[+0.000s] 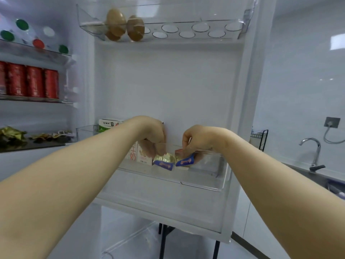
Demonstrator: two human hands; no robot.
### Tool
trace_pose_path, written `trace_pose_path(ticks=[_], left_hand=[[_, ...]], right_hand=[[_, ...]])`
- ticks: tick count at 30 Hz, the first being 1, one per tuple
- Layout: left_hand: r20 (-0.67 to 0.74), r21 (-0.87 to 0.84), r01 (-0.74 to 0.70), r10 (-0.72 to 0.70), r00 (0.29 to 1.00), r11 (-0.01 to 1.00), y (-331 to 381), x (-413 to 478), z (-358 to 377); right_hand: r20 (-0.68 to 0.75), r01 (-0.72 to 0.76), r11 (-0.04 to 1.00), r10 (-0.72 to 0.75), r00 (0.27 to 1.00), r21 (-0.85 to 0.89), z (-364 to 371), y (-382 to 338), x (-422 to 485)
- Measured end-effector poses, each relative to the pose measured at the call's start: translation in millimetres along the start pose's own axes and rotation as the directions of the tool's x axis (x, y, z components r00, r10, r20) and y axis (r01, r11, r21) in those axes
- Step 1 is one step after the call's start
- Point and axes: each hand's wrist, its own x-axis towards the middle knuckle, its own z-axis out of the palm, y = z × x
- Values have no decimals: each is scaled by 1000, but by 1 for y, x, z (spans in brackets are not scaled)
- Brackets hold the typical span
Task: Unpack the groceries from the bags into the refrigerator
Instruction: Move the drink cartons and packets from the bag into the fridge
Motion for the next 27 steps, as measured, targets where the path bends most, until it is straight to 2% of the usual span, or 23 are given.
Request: trace_pose_path(ticks=[3,5,7,17,22,27], left_hand=[[127,61,41,-49,991,997,1,11,-1],[161,115,56,-75,984,992,2,19,1],[173,155,63,-90,981,986,2,27,3],[194,280,110,-169,966,954,6,45,9],[214,260,126,-184,959,957,5,43,8],[235,247,116,-176,956,962,2,43,10]], right_hand=[[74,-64,991,73,995,-115,2,0,5],[83,-89,961,114,990,-261,4,1,10],[75,-97,940,129,989,-326,5,4,15],[161,-230,955,261,952,-189,12,14,25],[128,-224,938,264,956,-263,11,12,24],[125,-216,944,253,959,-251,12,12,22]])
